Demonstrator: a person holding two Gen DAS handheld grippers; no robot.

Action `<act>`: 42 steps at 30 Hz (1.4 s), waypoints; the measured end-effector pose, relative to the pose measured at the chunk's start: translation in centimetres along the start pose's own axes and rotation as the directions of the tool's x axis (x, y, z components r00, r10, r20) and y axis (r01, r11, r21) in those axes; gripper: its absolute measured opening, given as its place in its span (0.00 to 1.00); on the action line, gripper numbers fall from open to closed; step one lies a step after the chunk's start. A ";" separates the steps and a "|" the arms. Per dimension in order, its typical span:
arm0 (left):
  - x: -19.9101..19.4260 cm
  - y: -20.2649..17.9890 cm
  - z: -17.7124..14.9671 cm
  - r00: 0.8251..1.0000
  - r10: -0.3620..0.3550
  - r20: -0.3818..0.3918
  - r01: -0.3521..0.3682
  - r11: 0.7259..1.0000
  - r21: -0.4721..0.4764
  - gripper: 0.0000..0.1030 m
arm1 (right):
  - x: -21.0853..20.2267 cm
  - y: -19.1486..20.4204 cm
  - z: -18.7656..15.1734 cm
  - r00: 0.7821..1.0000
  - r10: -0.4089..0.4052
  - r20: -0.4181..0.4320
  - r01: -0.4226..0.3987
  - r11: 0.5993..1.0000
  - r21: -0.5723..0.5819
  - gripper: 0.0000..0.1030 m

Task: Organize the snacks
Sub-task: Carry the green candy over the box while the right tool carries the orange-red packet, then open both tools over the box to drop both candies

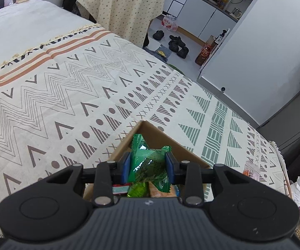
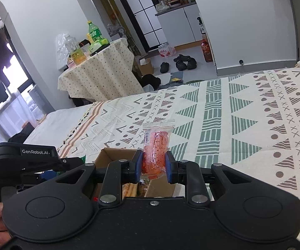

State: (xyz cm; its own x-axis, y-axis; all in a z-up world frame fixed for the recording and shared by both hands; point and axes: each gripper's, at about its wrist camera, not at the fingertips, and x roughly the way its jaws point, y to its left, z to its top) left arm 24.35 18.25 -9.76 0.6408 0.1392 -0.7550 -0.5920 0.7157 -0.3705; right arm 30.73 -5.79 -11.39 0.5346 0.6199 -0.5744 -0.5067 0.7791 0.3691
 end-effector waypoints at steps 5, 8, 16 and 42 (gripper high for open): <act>1.0 0.8 1.1 1.000 -0.014 -0.013 0.014 1.000 -0.010 0.33 | 1.0 1.1 0.1 1.000 0.004 -0.009 -0.004 1.000 -0.016 0.22; 1.8 0.9 1.5 0.999 -0.030 -0.027 0.030 0.999 -0.012 0.33 | 1.6 1.8 0.2 1.000 0.005 -0.016 -0.006 1.000 -0.024 0.22; 4.2 1.0 2.1 0.992 -0.072 -0.105 0.072 0.997 -0.005 0.41 | 3.4 2.9 0.2 0.999 -0.004 -0.046 0.003 1.000 -0.031 0.22; -0.7 4.2 3.3 0.994 -0.036 -0.107 0.040 0.998 0.042 0.88 | 3.8 6.0 -0.7 0.991 0.020 -0.129 -0.019 1.000 0.002 0.34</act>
State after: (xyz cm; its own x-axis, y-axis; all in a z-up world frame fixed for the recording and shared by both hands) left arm 23.01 23.35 -8.99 0.6058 0.0398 -0.7946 -0.5446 0.7489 -0.3777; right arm 29.24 1.18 -11.88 0.4326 0.6177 -0.6568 -0.5158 0.7670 0.3816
